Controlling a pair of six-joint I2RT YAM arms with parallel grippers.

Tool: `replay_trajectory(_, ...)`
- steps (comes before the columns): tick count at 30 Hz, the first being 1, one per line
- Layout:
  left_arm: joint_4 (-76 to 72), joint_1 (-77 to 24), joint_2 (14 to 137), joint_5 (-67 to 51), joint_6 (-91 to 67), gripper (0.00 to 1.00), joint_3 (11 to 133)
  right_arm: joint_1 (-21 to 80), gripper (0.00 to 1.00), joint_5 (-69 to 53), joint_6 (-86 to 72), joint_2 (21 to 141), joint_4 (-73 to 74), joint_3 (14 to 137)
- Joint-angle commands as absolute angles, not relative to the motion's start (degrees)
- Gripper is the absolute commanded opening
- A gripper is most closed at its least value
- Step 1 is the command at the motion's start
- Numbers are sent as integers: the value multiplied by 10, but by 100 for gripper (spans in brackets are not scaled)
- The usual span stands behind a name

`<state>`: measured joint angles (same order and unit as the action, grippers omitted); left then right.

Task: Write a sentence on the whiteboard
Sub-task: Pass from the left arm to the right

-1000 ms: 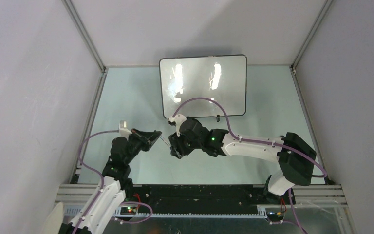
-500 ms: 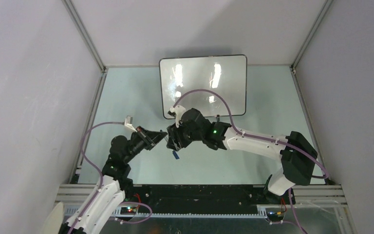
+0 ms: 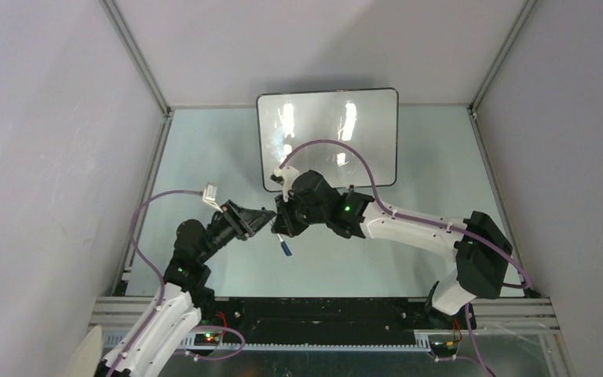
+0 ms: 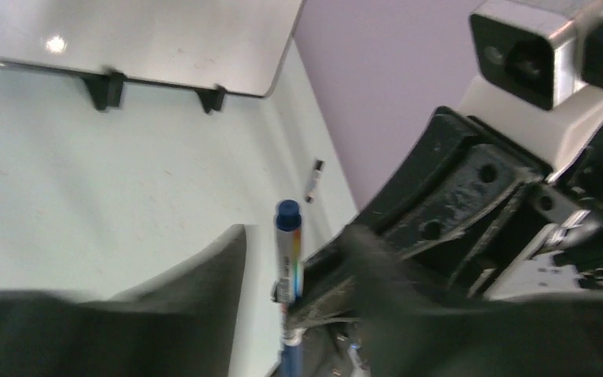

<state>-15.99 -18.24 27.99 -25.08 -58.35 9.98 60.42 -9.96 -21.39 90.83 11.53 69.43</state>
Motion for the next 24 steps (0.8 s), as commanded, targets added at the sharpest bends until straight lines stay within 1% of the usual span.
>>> replay_trajectory(1, -198, -189, 281, -283, -548, 75, 123, 600, 0, -49, -216, 877, 138, 700)
replay_trajectory(2, -192, -190, 278, -280, -544, 89, 123, 593, 0, -38, -223, 866, 138, 693)
replay_trajectory(3, -195, -190, 274, -278, -540, 94, 120, 587, 0, -33, -232, 851, 137, 677)
replay_trajectory(4, -208, -190, 272, -276, -539, 98, 111, 577, 0, -24, -237, 841, 129, 666)
replay_trajectory(6, -241, -191, 267, -270, -539, 99, 93, 555, 0, -22, -254, 809, 103, 628)
replay_trajectory(10, -359, -218, 273, -242, -523, 99, 45, 502, 0, -49, -288, 739, 26, 549)
replay_trajectory(13, -382, -280, 287, -178, -453, 99, 37, 480, 0, -61, -296, 703, -25, 520)
replay_trajectory(17, -436, -345, 319, -128, -380, 96, 38, 474, 0, -92, -296, 693, -75, 519)
replay_trajectory(21, -468, -374, 371, -131, -349, 95, 55, 490, 0, -112, -287, 705, -105, 521)
replay_trajectory(23, -467, -382, 402, -132, -341, 91, 64, 503, 0, -118, -270, 712, -117, 521)
replay_trajectory(24, -473, -385, 422, -125, -337, 87, 63, 508, 0, -115, -264, 715, -119, 521)
